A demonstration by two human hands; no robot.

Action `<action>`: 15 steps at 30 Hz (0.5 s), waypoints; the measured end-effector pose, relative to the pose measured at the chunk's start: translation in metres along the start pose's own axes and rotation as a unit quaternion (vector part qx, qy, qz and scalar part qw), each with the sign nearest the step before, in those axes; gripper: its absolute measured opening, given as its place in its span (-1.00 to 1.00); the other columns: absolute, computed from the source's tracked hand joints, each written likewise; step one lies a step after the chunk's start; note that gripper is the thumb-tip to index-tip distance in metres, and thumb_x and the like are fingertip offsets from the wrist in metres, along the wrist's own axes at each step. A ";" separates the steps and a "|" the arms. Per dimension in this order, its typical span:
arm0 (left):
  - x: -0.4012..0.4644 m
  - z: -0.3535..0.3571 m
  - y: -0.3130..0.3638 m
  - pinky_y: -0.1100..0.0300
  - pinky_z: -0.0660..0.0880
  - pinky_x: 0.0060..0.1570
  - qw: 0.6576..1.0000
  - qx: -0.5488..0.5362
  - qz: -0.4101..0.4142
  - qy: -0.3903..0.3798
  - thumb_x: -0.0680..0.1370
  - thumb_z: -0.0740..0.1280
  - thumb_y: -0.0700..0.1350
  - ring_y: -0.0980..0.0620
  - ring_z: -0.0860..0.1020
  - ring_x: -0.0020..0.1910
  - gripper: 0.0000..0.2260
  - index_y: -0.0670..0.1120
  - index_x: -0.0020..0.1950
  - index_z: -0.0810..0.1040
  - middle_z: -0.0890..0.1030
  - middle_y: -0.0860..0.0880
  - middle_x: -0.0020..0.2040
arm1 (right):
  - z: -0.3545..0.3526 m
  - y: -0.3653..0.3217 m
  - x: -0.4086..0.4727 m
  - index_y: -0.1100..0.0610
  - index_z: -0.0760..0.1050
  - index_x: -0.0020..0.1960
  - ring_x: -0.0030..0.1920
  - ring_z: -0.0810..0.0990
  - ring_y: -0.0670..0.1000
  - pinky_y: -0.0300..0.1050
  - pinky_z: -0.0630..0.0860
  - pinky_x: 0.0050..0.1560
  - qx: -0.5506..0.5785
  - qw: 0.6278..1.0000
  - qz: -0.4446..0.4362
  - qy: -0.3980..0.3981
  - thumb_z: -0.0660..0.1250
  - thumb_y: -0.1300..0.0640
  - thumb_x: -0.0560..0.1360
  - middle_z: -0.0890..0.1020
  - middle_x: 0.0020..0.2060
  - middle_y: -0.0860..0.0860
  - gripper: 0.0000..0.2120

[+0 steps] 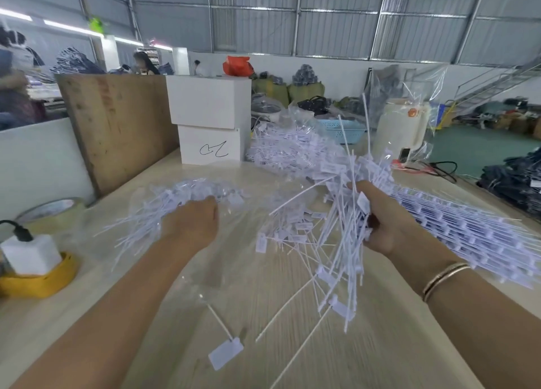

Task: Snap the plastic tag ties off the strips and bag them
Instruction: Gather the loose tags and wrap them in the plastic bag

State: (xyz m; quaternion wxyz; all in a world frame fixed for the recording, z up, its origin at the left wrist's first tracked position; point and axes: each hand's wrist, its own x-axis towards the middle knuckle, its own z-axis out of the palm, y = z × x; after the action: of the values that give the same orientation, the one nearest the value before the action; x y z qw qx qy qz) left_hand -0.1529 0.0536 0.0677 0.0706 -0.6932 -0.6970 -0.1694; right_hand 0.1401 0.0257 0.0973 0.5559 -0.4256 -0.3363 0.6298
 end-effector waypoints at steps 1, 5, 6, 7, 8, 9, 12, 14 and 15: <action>0.003 -0.002 -0.002 0.04 0.44 -0.15 0.997 -0.057 -0.013 0.056 0.62 0.07 -0.12 -0.20 0.55 -0.05 -0.84 -0.10 0.06 0.41 0.56 -0.14 -0.08 | 0.003 0.001 -0.001 0.12 0.65 -0.46 -0.47 0.65 0.00 -0.17 0.54 -0.50 -0.005 1.000 -0.002 -0.015 0.27 0.11 0.51 0.65 -0.46 0.04 -0.60; -0.003 -0.005 0.016 0.00 0.39 -0.05 0.971 -0.144 0.050 0.182 0.52 0.22 -0.05 -0.16 0.46 0.08 -0.72 -0.06 0.22 0.40 0.46 -0.11 0.09 | 0.009 0.011 -0.002 0.10 0.64 -0.42 -0.50 0.62 0.03 -0.17 0.53 -0.51 0.002 1.000 -0.002 -0.013 0.26 0.11 0.53 0.63 -0.48 0.05 -0.62; -0.007 0.000 0.023 0.00 0.38 0.00 0.979 -0.109 0.061 0.161 0.51 0.23 0.04 -0.13 0.43 0.12 -0.65 -0.03 0.27 0.36 0.42 -0.08 0.14 | 0.009 0.013 -0.003 0.11 0.64 -0.36 -0.51 0.62 0.04 -0.15 0.53 -0.51 0.005 1.000 0.000 -0.004 0.27 0.11 0.54 0.63 -0.48 0.06 -0.66; -0.009 0.006 0.028 0.00 0.37 0.04 0.989 -0.046 0.056 0.127 0.50 0.24 0.10 -0.11 0.40 0.16 -0.57 -0.01 0.32 0.29 0.37 -0.06 0.19 | 0.011 0.016 -0.004 0.12 0.63 -0.32 -0.52 0.61 0.05 -0.15 0.53 -0.52 0.009 1.000 0.007 0.002 0.27 0.11 0.54 0.63 -0.48 0.07 -0.70; -0.010 0.012 0.029 0.00 0.37 0.06 0.995 0.016 0.039 0.091 0.50 0.25 0.11 -0.11 0.38 0.19 -0.52 -0.02 0.35 0.23 0.34 -0.07 0.23 | 0.012 0.018 -0.005 0.13 0.62 -0.32 -0.52 0.61 0.06 -0.15 0.53 -0.52 0.009 1.000 0.015 0.007 0.27 0.12 0.53 0.62 -0.49 0.08 -0.71; -0.006 0.016 0.026 0.01 0.38 0.03 0.996 0.058 0.015 0.059 0.53 0.26 0.05 -0.12 0.40 0.18 -0.55 -0.04 0.35 0.21 0.35 -0.08 0.23 | 0.016 0.021 -0.007 0.13 0.62 -0.36 -0.52 0.61 0.05 -0.14 0.53 -0.51 0.005 1.000 0.021 0.008 0.28 0.13 0.52 0.62 -0.49 0.08 -0.69; 0.011 0.013 0.006 0.08 0.38 -0.15 0.998 -0.019 -0.038 0.040 0.60 0.14 -0.14 -0.18 0.53 0.02 -0.85 -0.09 0.12 0.43 0.55 -0.14 0.05 | 0.030 0.033 -0.009 0.14 0.63 -0.43 -0.47 0.62 0.04 -0.13 0.57 -0.42 -0.014 0.999 0.045 -0.010 0.32 0.14 0.48 0.63 -0.45 0.06 -0.68; 0.025 0.003 0.004 0.12 0.39 -0.19 0.976 -0.200 -0.071 0.039 0.60 0.15 -0.13 -0.15 0.54 -0.11 -0.82 -0.14 -0.01 0.53 0.58 -0.18 -0.07 | 0.044 0.040 -0.012 0.14 0.63 -0.39 -0.46 0.59 0.05 -0.14 0.58 -0.35 -0.040 0.997 0.059 -0.011 0.37 0.11 0.44 0.62 -0.45 0.05 -0.75; 0.032 -0.007 0.006 0.18 0.40 -0.28 0.945 -0.311 -0.100 0.025 0.58 0.16 -0.13 -0.09 0.54 -0.25 -0.80 -0.15 -0.05 0.56 0.57 -0.17 -0.17 | 0.051 0.044 -0.013 0.14 0.61 -0.36 -0.48 0.56 0.05 -0.17 0.54 -0.36 -0.046 0.997 0.066 -0.009 0.39 0.11 0.43 0.59 -0.46 0.05 -0.79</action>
State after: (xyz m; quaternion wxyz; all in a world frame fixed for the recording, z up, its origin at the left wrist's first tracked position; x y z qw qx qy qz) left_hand -0.1489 0.0813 0.0855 -0.1483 -0.6032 -0.6734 -0.4009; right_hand 0.0754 0.0086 0.0808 0.4899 -0.4660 -0.3415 0.6529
